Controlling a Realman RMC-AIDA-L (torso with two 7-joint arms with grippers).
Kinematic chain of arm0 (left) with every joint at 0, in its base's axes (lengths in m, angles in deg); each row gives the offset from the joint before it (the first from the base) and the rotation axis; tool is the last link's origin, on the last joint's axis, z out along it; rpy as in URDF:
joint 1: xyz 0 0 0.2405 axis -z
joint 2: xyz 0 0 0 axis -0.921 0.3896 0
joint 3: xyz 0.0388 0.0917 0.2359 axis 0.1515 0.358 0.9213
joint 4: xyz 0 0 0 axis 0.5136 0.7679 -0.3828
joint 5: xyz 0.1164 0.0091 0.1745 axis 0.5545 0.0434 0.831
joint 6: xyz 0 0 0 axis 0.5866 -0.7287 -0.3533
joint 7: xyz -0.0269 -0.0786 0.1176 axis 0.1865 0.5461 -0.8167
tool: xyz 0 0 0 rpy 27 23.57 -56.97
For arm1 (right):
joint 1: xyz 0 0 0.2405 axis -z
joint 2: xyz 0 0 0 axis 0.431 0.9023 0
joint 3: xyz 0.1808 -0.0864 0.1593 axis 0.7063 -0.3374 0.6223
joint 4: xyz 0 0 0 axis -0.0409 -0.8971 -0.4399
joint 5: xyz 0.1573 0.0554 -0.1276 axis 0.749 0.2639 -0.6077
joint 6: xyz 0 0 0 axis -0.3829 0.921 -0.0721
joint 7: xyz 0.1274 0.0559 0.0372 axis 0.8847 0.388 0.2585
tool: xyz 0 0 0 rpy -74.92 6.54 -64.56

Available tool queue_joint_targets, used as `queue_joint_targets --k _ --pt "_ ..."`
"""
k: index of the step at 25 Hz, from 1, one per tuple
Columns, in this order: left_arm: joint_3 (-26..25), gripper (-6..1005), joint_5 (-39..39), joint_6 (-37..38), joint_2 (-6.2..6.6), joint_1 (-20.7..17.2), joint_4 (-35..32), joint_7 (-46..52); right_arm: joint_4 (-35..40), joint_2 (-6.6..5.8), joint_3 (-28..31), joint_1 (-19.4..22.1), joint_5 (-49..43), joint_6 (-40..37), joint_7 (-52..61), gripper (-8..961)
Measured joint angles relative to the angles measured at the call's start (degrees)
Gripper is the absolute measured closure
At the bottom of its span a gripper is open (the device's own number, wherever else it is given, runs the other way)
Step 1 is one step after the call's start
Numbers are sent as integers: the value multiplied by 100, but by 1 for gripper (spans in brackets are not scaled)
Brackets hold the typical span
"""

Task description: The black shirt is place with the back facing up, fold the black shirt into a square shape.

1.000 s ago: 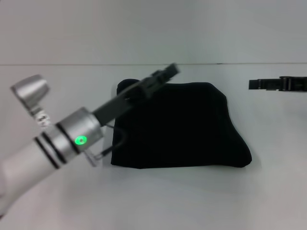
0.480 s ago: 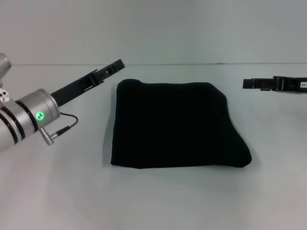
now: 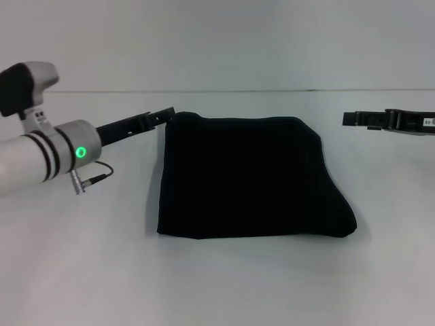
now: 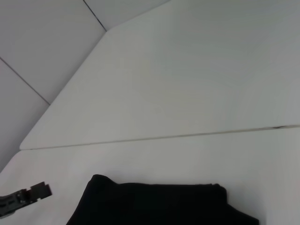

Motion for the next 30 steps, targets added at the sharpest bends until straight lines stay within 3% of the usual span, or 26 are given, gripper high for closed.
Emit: queue_joint_targets --k 4,7,13,20,30 --pt "278 179 32 -227 -26 132 67 3 0 11 -22 -7 0 -66 -111 115" --pt "427 179 35 115 -32 134 -100 -19 6 17 -23 -9 -1 -216 -440 115" --pt "911 178 210 1904 130 -60 -865 -280 56 68 -28 -59 -5 -590 -1613 115" --pt "980 178 787 3493 289 -143 -1488 -637 106 152 -251 -228 -25 -826 -2189 117" --pt "1391 178 1276 3397 211 -107 -1690 -1008 511 198 -863 -320 -49 -754 -1803 110"
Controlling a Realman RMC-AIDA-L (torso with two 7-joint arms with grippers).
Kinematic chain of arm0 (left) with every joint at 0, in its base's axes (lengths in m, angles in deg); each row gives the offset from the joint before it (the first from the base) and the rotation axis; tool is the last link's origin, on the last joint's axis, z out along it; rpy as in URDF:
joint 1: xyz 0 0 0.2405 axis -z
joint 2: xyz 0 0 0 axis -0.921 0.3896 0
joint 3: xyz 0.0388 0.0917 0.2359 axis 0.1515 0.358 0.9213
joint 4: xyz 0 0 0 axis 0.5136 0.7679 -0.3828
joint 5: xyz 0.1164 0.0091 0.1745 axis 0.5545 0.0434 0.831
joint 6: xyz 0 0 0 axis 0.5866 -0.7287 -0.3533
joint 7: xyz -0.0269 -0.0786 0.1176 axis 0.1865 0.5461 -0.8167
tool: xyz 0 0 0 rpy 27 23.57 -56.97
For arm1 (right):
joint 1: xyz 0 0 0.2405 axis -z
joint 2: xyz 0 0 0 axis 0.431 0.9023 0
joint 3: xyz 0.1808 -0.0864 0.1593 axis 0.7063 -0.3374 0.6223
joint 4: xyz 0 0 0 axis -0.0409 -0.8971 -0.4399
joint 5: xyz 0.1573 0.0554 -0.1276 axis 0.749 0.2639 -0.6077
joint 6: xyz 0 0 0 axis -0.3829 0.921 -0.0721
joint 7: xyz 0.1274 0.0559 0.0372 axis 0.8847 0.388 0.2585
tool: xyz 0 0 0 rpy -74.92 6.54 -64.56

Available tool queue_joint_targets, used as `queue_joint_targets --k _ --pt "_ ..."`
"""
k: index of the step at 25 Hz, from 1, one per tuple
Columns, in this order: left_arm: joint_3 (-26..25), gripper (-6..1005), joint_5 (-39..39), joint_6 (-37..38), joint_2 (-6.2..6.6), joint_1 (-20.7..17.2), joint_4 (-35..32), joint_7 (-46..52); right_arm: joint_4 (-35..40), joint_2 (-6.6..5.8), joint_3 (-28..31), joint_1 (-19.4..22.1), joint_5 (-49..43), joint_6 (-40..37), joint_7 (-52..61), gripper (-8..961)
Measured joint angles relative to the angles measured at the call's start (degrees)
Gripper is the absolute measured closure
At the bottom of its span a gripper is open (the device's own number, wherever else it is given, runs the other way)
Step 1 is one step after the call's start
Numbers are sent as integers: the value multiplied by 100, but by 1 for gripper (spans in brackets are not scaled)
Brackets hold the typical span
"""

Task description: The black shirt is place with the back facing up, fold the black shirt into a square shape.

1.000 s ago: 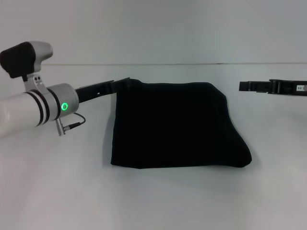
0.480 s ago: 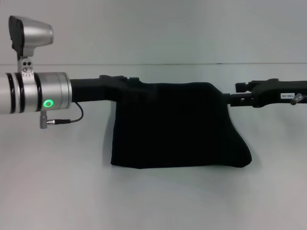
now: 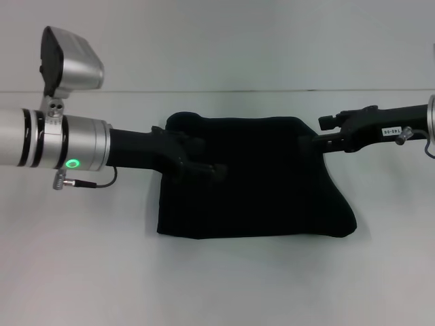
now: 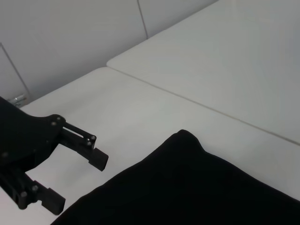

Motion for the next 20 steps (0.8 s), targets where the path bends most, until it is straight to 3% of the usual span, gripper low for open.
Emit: queue_joint_targets --k 20 --pt "126 179 47 -7 -2 -28 -83 -88 9 -14 -388 -50 -14 314 4 108"
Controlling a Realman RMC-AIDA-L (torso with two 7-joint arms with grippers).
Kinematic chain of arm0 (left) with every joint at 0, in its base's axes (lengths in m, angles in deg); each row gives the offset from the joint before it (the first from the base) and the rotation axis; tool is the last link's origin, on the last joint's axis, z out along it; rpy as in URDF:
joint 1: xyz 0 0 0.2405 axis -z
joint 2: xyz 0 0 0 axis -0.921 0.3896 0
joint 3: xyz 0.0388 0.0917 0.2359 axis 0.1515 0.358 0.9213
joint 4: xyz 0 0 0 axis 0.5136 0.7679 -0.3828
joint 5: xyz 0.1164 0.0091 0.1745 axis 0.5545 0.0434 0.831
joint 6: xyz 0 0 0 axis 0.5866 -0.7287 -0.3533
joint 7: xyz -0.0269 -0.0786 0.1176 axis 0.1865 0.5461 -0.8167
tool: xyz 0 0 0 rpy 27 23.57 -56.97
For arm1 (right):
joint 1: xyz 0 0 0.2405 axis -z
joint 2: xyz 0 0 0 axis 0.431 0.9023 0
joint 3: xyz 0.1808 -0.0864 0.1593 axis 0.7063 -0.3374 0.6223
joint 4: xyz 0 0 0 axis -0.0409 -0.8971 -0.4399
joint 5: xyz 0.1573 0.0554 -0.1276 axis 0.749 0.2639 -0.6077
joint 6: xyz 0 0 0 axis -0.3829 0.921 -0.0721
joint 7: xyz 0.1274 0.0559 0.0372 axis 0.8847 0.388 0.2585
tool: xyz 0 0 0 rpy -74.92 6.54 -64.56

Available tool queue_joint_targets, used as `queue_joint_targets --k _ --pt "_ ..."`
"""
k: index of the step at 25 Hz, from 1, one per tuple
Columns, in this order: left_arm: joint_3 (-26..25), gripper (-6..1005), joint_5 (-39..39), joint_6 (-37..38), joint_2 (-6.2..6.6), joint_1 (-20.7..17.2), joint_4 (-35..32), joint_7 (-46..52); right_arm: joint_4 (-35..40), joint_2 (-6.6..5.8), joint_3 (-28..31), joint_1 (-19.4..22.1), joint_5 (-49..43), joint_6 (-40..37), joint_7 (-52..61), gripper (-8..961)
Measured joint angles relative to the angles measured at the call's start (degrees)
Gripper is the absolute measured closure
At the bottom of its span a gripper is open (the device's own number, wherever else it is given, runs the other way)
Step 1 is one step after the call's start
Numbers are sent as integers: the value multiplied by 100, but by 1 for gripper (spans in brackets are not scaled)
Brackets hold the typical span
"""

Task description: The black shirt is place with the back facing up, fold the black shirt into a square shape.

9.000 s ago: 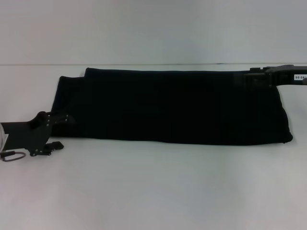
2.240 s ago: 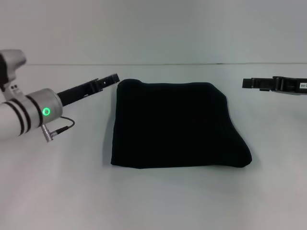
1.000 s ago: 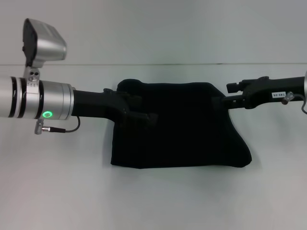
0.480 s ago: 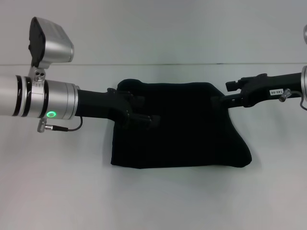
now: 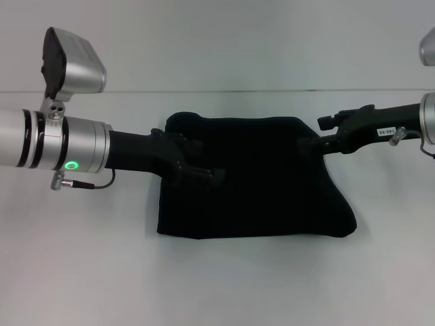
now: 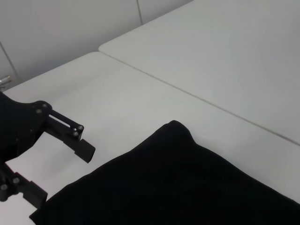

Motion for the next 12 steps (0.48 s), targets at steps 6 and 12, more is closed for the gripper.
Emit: queue_joint_targets --k 6,12 --pt "-16 178 1 29 30 -26 -11 0 -23 9 -24 -8 -1 3 -33 108" --pt "-10 179 57 129 39 -167 -194 31 -50 31 -25 -10 5 11 -59 107"
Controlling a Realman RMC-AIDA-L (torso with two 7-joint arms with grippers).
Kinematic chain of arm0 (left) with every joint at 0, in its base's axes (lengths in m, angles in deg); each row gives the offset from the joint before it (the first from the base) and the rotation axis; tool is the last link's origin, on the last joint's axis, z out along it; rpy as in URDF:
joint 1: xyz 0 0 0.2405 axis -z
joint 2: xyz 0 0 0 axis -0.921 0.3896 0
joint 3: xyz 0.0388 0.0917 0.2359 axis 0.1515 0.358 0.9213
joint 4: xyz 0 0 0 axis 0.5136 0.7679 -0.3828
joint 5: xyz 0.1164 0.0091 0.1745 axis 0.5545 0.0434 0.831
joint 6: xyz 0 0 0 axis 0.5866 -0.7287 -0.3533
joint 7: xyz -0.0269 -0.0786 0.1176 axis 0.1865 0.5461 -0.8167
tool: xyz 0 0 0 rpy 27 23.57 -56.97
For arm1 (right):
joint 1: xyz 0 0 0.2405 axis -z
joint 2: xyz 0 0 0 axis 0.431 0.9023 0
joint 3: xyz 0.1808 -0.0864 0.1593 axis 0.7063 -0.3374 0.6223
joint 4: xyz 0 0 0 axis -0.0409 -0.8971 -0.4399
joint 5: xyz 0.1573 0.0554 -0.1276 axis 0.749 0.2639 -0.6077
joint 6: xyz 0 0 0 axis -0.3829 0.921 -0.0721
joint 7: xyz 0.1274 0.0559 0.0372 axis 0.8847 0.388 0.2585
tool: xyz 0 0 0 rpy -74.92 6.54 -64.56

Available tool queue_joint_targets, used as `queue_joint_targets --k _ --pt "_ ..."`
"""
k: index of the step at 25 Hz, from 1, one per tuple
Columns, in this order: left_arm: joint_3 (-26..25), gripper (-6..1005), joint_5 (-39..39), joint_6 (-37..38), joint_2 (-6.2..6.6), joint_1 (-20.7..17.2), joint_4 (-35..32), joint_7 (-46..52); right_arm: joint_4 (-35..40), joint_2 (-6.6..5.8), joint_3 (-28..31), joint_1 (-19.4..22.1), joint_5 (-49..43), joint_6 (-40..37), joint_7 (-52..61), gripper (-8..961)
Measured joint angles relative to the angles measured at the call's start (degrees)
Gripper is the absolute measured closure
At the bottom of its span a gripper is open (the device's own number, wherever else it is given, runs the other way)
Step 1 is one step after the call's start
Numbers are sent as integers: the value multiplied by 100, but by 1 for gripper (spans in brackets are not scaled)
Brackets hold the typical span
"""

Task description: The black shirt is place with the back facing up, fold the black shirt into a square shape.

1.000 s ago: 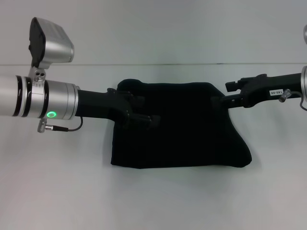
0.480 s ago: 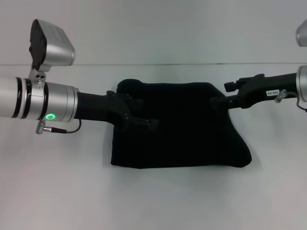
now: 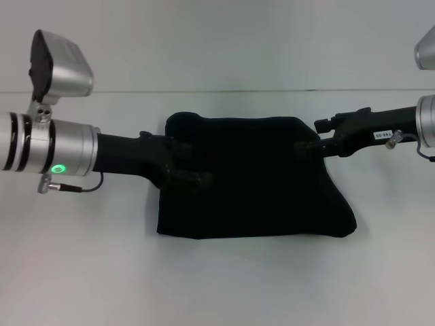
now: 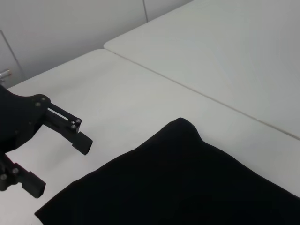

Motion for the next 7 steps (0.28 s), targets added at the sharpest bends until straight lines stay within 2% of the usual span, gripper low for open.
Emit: queue_joint_targets --k 7 --pt "-86 178 65 193 -1 -212 -240 58 2 59 -9 -60 1 11 -6 106"
